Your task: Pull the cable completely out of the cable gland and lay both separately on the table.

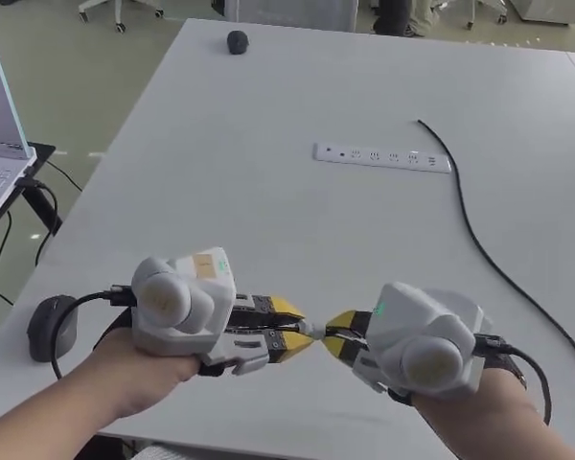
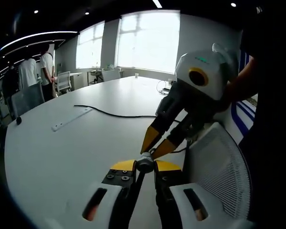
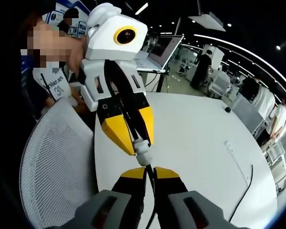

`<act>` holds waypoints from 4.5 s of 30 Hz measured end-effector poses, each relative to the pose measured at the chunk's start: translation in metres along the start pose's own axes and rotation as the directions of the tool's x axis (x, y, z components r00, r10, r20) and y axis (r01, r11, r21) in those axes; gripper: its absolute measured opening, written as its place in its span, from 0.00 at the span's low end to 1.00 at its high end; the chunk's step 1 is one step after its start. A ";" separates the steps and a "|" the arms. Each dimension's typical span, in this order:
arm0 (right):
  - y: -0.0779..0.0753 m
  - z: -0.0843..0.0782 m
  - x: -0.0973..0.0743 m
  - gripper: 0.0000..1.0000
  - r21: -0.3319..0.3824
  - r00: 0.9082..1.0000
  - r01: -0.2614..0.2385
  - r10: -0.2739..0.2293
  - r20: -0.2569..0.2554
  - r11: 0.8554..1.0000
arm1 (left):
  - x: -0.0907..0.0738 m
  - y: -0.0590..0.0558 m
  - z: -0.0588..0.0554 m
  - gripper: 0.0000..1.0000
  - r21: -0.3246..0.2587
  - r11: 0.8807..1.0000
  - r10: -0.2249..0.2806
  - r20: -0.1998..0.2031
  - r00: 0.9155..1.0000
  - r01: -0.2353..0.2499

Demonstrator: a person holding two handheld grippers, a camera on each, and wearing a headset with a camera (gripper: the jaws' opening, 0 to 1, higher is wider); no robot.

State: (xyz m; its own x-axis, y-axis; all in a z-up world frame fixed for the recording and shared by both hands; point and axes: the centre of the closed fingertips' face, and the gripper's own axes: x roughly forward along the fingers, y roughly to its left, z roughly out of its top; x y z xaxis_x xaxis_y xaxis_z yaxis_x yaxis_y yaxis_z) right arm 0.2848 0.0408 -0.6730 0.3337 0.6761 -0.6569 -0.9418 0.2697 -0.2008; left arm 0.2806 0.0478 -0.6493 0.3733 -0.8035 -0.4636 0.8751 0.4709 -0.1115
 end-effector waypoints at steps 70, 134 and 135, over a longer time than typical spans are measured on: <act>0.001 -0.006 0.005 0.18 0.012 0.999 -0.033 0.032 0.020 0.999 | -0.001 0.008 0.003 0.15 -0.003 1.000 0.004 0.008 1.000 -0.004; -0.013 -0.053 0.006 0.00 0.274 0.997 -0.028 0.048 -0.065 0.961 | -0.011 0.000 -0.005 0.15 0.007 1.000 0.021 0.034 0.999 -0.021; -0.015 -0.052 0.007 0.00 0.280 0.997 -0.028 0.048 -0.063 0.960 | -0.011 0.001 -0.005 0.15 0.006 1.000 0.021 0.034 0.999 -0.022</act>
State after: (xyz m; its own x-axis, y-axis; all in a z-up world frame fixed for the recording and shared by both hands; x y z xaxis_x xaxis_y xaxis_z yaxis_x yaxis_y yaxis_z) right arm 0.2987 0.0055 -0.7124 0.2851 0.6434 -0.7104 -0.9016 0.4316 0.0290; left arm 0.2755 0.0588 -0.6491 0.4024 -0.8052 -0.4355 0.8687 0.4860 -0.0960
